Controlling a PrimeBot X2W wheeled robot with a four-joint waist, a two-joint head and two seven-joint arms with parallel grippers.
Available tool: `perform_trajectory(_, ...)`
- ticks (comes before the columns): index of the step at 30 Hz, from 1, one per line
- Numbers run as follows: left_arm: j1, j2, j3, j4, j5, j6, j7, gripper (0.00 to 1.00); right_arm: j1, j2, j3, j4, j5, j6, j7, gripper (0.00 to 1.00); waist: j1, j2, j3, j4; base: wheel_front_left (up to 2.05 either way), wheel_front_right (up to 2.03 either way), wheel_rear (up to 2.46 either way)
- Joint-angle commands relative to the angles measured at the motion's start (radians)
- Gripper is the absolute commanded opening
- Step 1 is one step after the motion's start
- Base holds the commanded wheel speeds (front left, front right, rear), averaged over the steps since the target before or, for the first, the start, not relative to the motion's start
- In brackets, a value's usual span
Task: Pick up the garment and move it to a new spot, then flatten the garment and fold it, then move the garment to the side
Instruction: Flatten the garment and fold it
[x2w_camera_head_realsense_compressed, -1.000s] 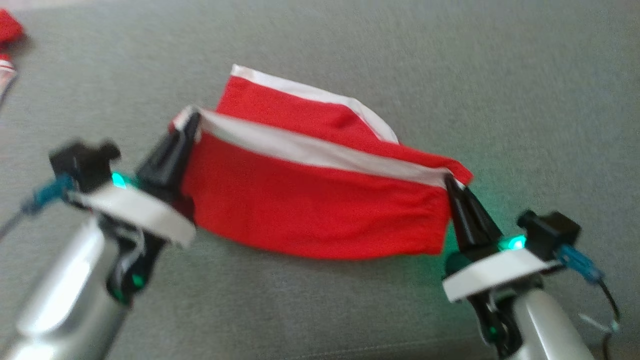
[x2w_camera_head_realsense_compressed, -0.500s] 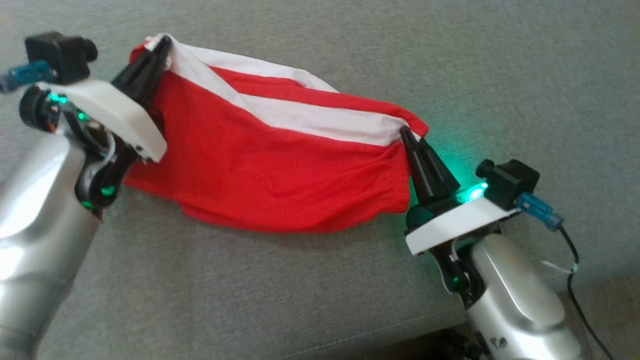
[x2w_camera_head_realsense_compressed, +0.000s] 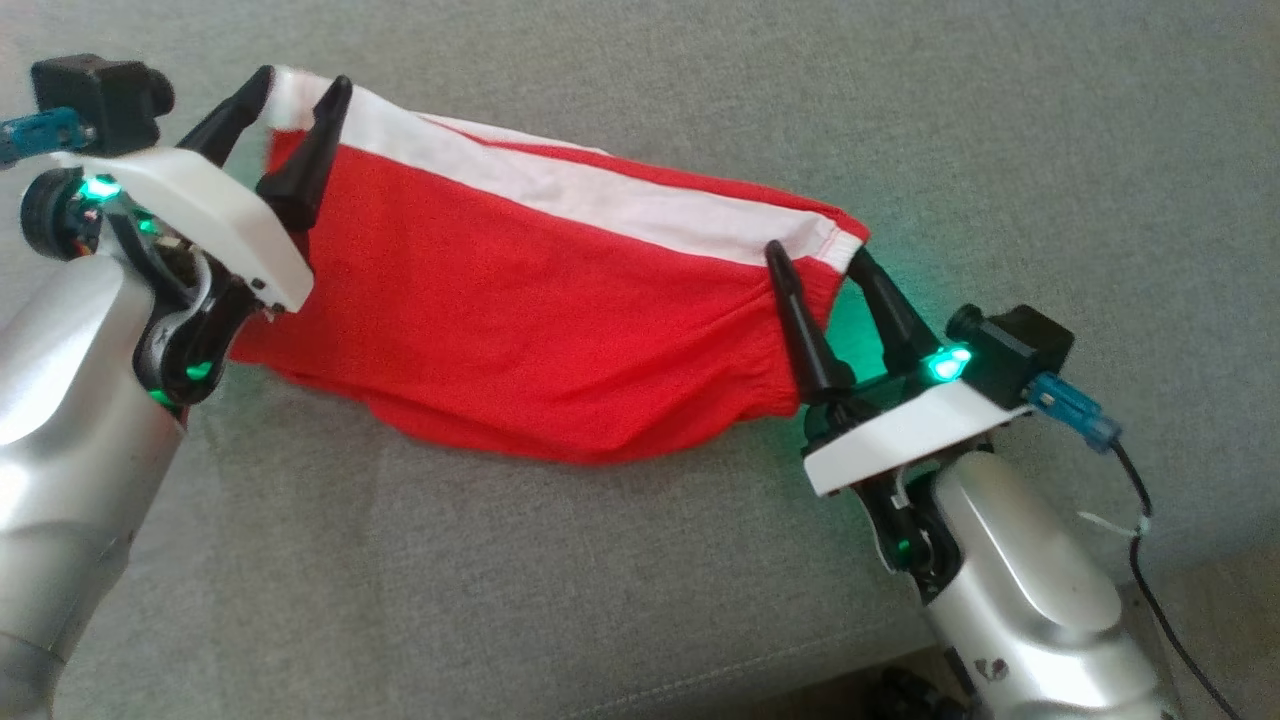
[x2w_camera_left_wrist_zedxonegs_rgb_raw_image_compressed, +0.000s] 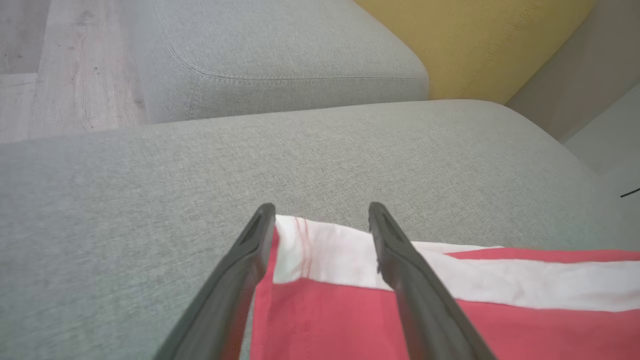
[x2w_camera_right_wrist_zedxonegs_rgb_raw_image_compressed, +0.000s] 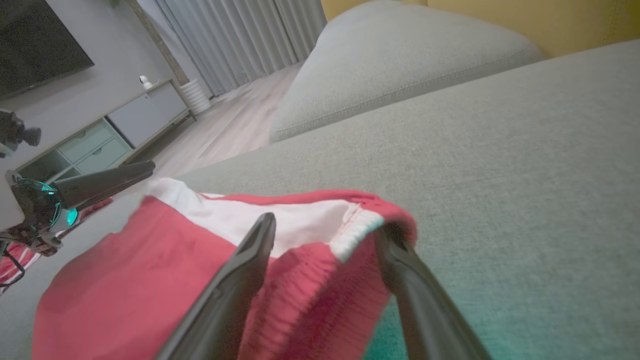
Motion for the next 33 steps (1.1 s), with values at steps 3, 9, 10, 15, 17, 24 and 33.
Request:
perform_trajectory(3, -0.031, 0.054, 0.028, -0.017, -0.019, 0.001, -0.023, 1.00, 0.045, 0.003, -0.006, -0.049, -0.014, 0.008, -0.016, 1.00, 0.0000, 0.0000, -0.029, 0.016, 0.00, 0.00, 0.00)
perform_trajectory(9, 0.021, 0.063, 0.014, -0.035, -0.041, 0.001, -0.055, 1.00, 0.114, 0.003, -0.056, -0.084, -0.062, 0.008, -0.017, 1.00, 0.0000, 0.0000, -0.083, 0.040, 0.00, 0.00, 0.00)
perform_trajectory(10, 0.034, 0.064, 0.011, -0.039, -0.042, 0.001, -0.060, 1.00, 0.128, 0.003, -0.066, -0.087, -0.071, 0.008, -0.017, 1.00, 0.0000, 0.0000, -0.093, 0.045, 0.00, 0.00, 0.00)
perform_trajectory(15, 0.106, 0.055, -0.001, -0.068, -0.052, 0.008, -0.088, 1.00, 0.198, 0.003, -0.115, -0.109, -0.110, 0.008, 0.005, 1.00, 0.0000, 0.0000, -0.135, 0.065, 0.00, 0.00, 0.00)
perform_trajectory(17, 0.135, 0.050, -0.005, -0.076, -0.054, 0.019, -0.098, 1.00, 0.226, 0.003, -0.140, -0.126, -0.127, 0.008, 0.013, 1.00, 0.0000, 0.0000, -0.150, 0.071, 0.00, 0.00, 0.00)
perform_trajectory(24, 0.219, 0.009, -0.002, -0.037, -0.065, 0.125, -0.129, 1.00, 0.300, 0.003, -0.238, -0.230, -0.199, 0.008, 0.049, 1.00, 0.0000, 0.0000, -0.177, 0.074, 0.00, 0.00, 0.00)
perform_trajectory(33, 0.216, -0.052, -0.006, 0.041, -0.075, 0.179, -0.128, 1.00, 0.322, 0.003, -0.283, -0.351, -0.228, 0.008, 0.092, 1.00, 0.0000, 0.0000, -0.140, 0.060, 0.00, 0.00, 0.00)
